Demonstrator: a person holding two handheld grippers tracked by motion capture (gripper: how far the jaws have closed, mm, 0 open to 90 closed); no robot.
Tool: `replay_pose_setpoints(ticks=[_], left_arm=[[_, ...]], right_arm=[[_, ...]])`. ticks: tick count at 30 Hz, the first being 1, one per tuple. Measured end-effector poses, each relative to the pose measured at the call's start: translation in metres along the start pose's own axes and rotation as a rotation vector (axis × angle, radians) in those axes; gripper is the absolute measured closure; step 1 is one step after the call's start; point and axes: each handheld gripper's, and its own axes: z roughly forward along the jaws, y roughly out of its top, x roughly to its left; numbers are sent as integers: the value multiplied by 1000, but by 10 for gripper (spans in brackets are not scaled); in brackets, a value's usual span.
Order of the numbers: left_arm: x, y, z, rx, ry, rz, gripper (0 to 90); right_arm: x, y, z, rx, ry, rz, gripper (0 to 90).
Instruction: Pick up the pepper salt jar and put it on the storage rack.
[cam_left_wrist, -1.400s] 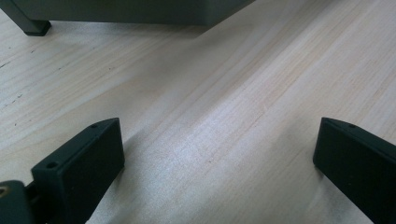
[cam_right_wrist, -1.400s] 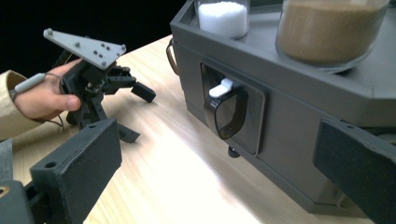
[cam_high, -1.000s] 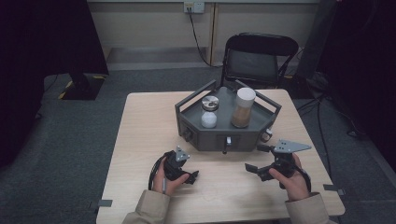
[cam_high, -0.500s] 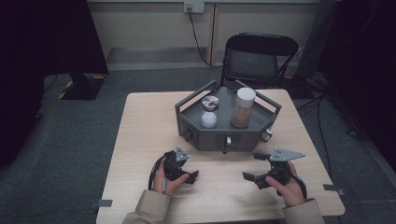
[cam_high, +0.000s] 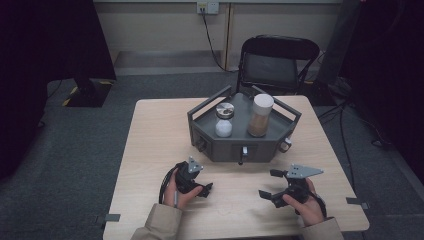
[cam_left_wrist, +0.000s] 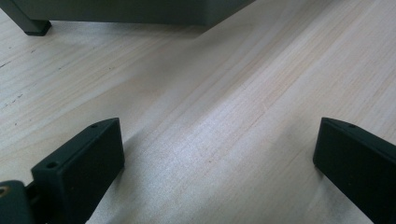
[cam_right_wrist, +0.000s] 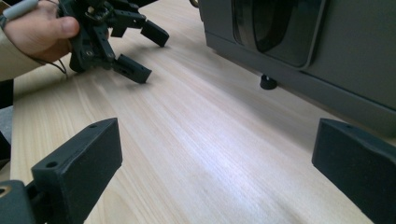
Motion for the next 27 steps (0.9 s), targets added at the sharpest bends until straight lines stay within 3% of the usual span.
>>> replay_pose_setpoints(ticks=[21,27], left_arm=[[0,0,0,1,1,0,14],[0,0,0,2,1,0,14]], right_arm=[[-1,-7,4,55,-6,14,13],[2,0,6,103,-22,0,29]])
